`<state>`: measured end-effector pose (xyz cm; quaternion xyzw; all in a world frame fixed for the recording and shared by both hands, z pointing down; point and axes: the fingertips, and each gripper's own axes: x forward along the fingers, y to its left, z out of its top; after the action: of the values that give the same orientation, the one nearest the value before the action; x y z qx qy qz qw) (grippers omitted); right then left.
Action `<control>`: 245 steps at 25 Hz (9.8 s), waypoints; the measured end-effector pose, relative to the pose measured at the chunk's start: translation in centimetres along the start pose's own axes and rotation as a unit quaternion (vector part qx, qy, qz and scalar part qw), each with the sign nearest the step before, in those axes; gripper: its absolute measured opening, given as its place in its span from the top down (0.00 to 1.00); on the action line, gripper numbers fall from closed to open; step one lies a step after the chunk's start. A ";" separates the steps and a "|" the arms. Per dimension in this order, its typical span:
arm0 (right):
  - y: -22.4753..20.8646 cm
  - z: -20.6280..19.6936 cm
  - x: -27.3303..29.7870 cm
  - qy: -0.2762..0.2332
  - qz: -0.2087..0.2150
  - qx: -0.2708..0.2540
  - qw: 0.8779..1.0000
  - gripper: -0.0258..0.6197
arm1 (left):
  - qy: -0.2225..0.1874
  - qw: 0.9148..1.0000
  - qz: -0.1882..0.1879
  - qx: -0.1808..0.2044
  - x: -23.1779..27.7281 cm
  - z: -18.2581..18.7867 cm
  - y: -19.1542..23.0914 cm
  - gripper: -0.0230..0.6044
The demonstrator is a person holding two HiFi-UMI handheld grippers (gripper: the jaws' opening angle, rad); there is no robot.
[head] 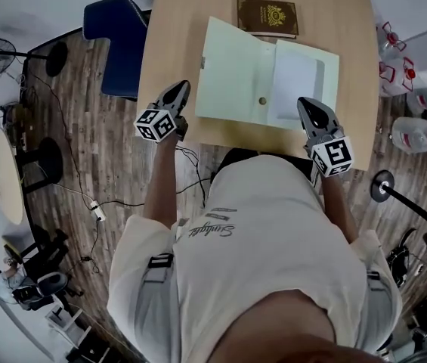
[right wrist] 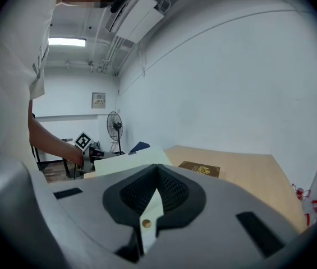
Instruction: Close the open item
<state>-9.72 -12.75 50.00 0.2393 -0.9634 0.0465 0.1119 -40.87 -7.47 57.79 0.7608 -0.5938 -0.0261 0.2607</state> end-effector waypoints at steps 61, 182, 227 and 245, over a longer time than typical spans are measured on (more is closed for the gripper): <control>-8.3 -6.4 -15.0 -0.029 -0.141 0.127 0.981 0.97 | 0.142 0.974 -0.142 0.099 15.5 -8.3 -20.7 0.94; -11.5 -12.3 -13.0 0.039 -0.059 0.114 0.991 0.97 | 0.249 0.948 -0.082 0.178 20.2 -15.8 -25.3 0.94; -8.1 12.0 -8.2 -0.079 -0.043 -0.041 0.995 0.97 | -0.016 0.978 -0.077 0.191 10.7 10.7 -27.1 0.94; -9.7 18.9 -8.7 -0.148 -0.074 -0.074 0.983 0.97 | -0.102 0.964 -0.101 0.223 10.8 19.8 -30.8 0.94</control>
<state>-1.32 -20.06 29.91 0.3056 -0.9496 -0.0695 -0.0109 -17.23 -19.69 30.49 0.8492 -0.5278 0.0037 0.0186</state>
